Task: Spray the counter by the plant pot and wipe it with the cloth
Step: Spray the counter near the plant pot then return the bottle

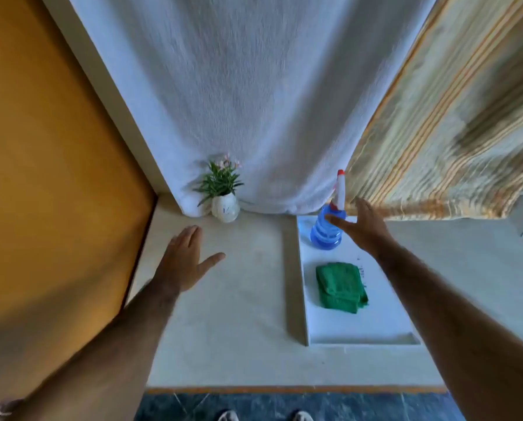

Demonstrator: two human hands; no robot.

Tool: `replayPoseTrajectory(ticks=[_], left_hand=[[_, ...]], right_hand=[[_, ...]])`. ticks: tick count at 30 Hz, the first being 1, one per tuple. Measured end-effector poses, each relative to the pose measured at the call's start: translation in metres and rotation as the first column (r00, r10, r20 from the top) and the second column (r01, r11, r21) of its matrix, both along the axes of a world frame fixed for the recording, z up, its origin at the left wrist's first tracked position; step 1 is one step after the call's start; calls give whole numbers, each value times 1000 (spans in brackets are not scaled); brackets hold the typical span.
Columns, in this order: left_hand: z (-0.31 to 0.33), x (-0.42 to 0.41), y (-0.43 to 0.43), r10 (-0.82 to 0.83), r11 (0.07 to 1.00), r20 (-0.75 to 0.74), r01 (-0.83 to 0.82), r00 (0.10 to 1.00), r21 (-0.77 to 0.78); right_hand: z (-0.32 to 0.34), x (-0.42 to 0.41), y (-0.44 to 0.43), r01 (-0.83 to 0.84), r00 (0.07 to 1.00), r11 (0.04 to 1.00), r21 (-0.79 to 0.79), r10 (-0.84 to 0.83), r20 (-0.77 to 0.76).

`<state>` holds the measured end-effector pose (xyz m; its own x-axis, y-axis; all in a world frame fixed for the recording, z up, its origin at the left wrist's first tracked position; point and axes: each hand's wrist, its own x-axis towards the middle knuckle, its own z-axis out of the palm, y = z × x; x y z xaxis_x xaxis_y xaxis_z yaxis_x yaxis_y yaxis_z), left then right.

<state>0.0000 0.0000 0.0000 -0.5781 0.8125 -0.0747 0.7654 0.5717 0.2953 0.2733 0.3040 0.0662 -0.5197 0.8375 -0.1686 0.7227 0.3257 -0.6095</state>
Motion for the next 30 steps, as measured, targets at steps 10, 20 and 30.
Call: replayPoseTrajectory(ticks=[10, 20, 30], left_hand=[[-96, 1, -37, 47, 977, 26, -40, 999, -210], [-134, 6, -50, -2, 989, -75, -9, 997, -145], [-133, 1, -53, -6, 987, -48, -1, 999, -160]], right_hand=[[-37, -39, 19, 54, 920, 998, -41, -65, -387], [-58, -56, 13, 185, 819, 976, -118, -220, -531], [9, -87, -13, 76, 771, 995, -66, -101, -628]])
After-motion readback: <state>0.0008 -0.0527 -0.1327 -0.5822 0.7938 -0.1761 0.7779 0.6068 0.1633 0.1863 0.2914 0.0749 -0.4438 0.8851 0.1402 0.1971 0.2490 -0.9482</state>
